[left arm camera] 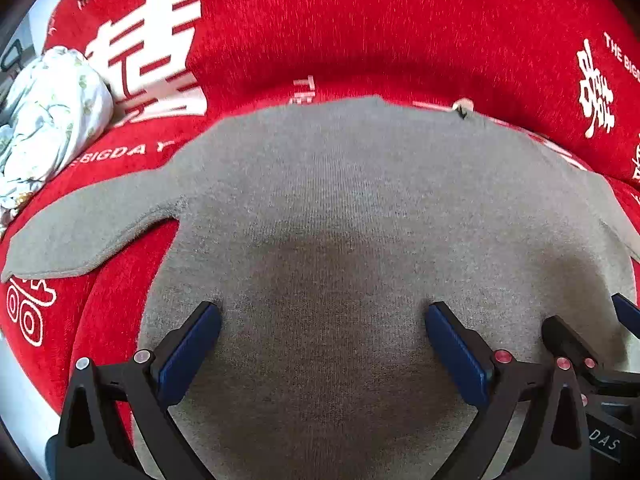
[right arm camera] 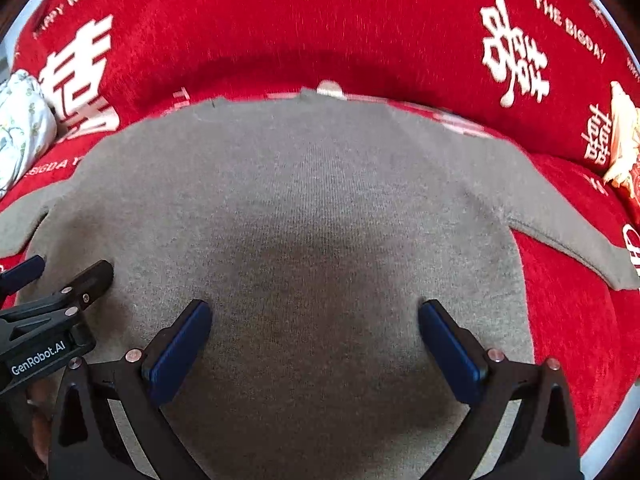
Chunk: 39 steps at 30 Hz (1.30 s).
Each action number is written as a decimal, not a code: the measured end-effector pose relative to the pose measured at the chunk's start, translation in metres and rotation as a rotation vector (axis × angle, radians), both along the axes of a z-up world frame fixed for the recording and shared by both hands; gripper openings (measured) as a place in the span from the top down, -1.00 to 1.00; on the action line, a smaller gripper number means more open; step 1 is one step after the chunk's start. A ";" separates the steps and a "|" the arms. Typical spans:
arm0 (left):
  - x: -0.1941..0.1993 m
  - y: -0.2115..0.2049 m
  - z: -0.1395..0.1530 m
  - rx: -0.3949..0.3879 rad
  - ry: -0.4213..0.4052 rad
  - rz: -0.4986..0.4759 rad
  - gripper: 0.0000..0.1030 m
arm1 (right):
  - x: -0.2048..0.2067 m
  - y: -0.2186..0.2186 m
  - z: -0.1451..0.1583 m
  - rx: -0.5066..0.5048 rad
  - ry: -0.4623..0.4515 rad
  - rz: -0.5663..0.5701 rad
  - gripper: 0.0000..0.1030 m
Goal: Fold small clothes
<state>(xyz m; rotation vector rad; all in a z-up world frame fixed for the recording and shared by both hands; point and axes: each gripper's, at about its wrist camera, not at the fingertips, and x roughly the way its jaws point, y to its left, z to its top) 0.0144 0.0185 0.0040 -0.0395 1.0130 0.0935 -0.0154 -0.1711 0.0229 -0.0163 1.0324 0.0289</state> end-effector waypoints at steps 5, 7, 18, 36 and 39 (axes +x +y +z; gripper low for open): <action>0.004 0.002 0.000 -0.019 0.046 0.005 -0.99 | 0.014 0.001 0.002 -0.005 0.117 -0.007 -1.00; 0.003 0.002 0.001 -0.022 0.042 0.007 -0.99 | 0.016 0.002 0.002 -0.007 0.138 -0.006 -1.00; 0.023 0.005 0.003 -0.045 0.179 -0.055 -0.99 | 0.023 0.003 0.001 -0.008 0.188 0.018 -1.00; 0.028 -0.009 0.040 -0.015 0.101 -0.029 -0.99 | 0.038 -0.027 0.046 0.030 0.050 -0.022 -1.00; 0.031 -0.019 0.045 -0.004 0.090 -0.044 -0.99 | 0.041 -0.032 0.051 0.036 0.034 -0.027 -1.00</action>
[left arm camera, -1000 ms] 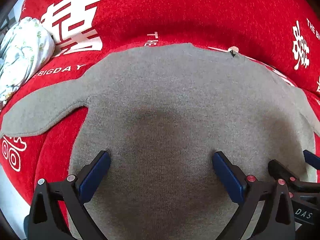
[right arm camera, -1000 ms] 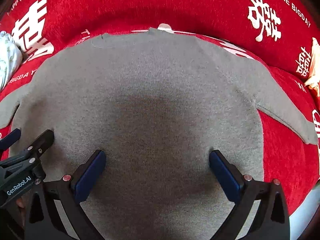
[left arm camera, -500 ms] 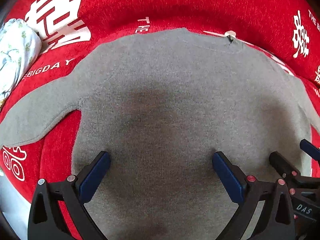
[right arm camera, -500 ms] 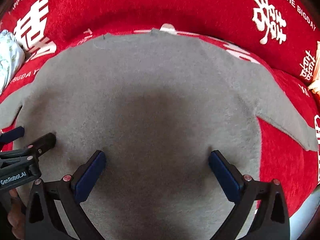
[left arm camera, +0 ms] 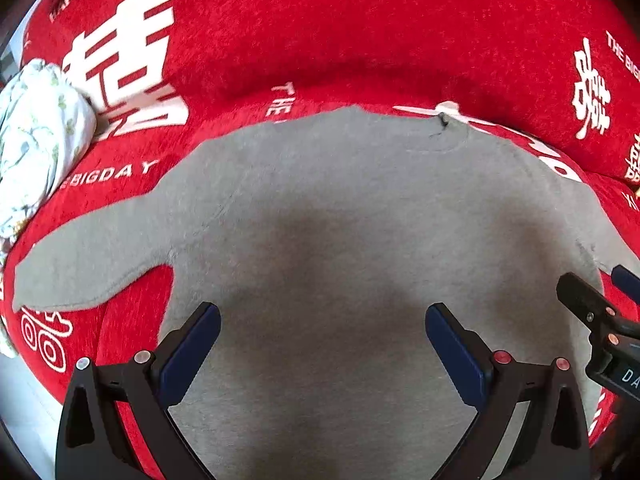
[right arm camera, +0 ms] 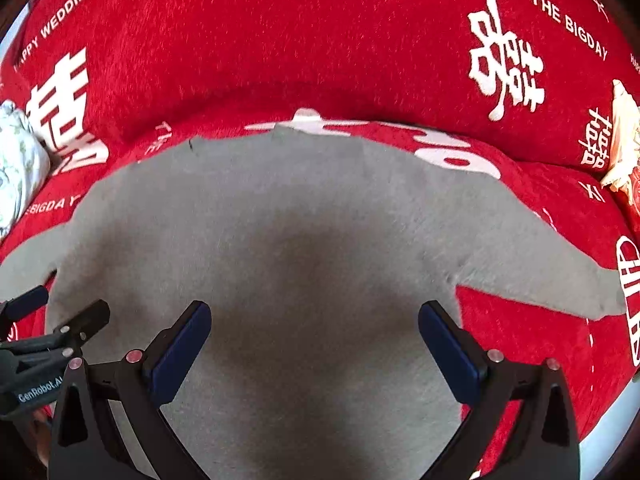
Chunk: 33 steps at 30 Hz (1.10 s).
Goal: Fold small clothes
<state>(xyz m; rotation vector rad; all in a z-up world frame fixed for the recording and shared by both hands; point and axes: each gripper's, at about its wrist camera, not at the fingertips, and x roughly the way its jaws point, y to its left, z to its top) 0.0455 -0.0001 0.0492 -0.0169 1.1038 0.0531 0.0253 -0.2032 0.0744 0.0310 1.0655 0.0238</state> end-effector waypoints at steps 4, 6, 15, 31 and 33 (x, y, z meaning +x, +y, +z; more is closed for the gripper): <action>0.002 -0.011 0.007 0.032 -0.023 -0.009 -0.99 | 0.002 -0.009 0.006 -0.002 -0.022 -0.008 -1.00; 0.003 -0.015 0.009 0.038 -0.029 -0.012 -0.99 | 0.003 -0.014 0.007 0.003 -0.026 -0.013 -1.00; 0.012 -0.038 0.013 0.047 -0.029 -0.015 -0.99 | 0.004 -0.037 0.011 0.001 -0.057 -0.037 -1.00; 0.018 -0.100 0.016 0.084 -0.041 -0.096 -0.99 | -0.002 -0.106 0.007 0.039 -0.071 -0.153 -1.00; 0.019 -0.107 0.016 0.087 -0.042 -0.105 -0.99 | -0.002 -0.114 0.006 0.041 -0.070 -0.166 -1.00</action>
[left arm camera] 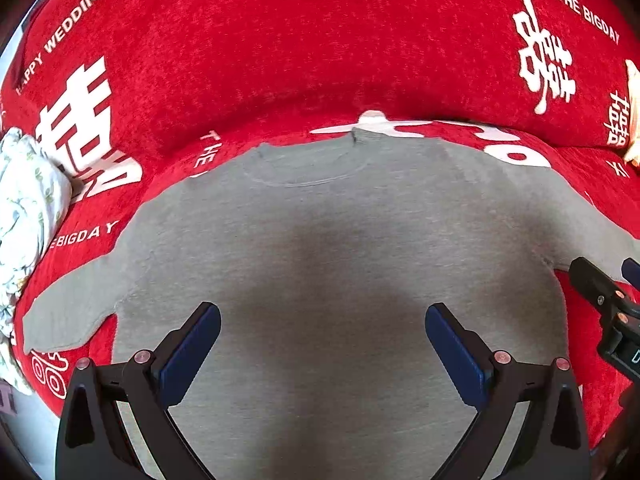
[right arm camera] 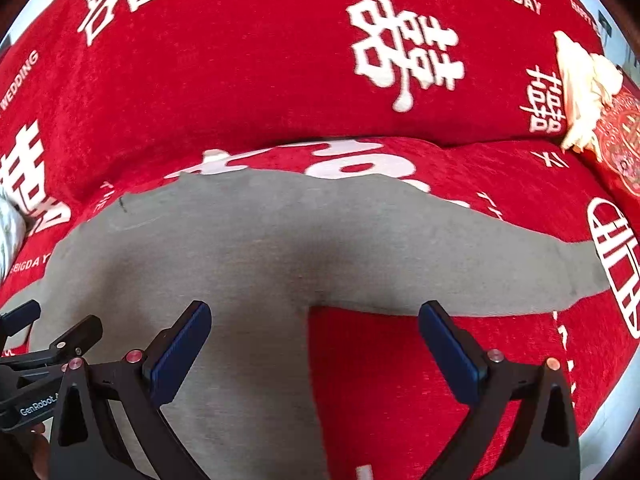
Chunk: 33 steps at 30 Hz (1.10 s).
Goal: Fold small clothes
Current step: 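Move the right tool to the sweater sleeve cuff and grasp it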
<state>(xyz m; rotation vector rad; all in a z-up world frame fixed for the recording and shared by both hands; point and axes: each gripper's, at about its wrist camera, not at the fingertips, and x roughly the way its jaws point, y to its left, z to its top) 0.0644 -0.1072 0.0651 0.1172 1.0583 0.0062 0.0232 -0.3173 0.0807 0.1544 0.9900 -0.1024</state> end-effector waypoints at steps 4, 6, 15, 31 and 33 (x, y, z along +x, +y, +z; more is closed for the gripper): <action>0.001 -0.013 0.000 0.005 -0.001 -0.017 -0.99 | -0.003 -0.020 -0.002 0.006 0.000 -0.032 -1.00; 0.001 -0.022 0.001 0.008 -0.002 -0.029 -0.99 | -0.004 -0.027 -0.003 0.008 0.000 -0.046 -1.00; 0.002 -0.059 0.002 0.016 -0.004 -0.080 -0.99 | -0.011 -0.074 -0.009 0.013 0.002 -0.120 -1.00; 0.009 -0.139 -0.001 0.028 -0.001 -0.182 -0.99 | -0.037 -0.186 -0.033 0.039 0.030 -0.322 -1.00; 0.009 -0.146 -0.001 0.030 -0.001 -0.190 -0.99 | -0.041 -0.199 -0.038 0.041 0.035 -0.343 -1.00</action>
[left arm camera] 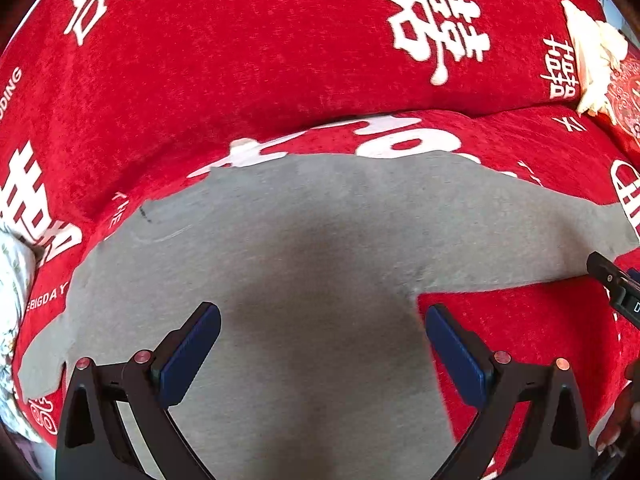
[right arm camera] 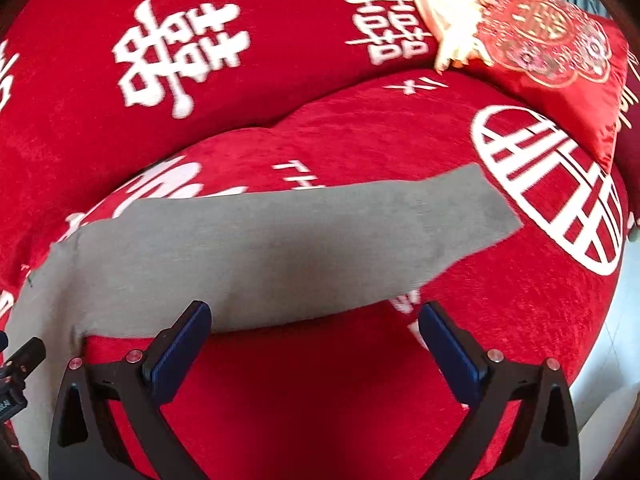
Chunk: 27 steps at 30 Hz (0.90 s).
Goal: Fold small clothes
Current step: 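Move the right tool to the sweater sleeve cuff and grasp it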
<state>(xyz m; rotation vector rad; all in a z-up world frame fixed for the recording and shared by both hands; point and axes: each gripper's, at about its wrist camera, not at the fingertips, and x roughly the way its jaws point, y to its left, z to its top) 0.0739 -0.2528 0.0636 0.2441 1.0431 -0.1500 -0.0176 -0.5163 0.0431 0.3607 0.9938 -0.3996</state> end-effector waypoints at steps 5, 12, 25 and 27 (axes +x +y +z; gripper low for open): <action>0.003 -0.017 -0.003 0.008 -0.002 -0.019 -0.99 | -0.011 -0.032 -0.013 0.018 0.009 -0.065 -1.00; 0.007 -0.037 -0.008 0.015 0.008 -0.042 -0.99 | -0.019 -0.074 -0.038 0.123 -0.030 -0.130 -1.00; 0.017 -0.040 -0.012 0.013 0.012 -0.024 -0.99 | -0.001 -0.153 -0.063 0.353 -0.210 -0.183 0.86; 0.021 -0.035 -0.012 0.009 0.009 -0.005 -0.99 | -0.013 -0.154 -0.053 0.321 -0.265 -0.201 0.86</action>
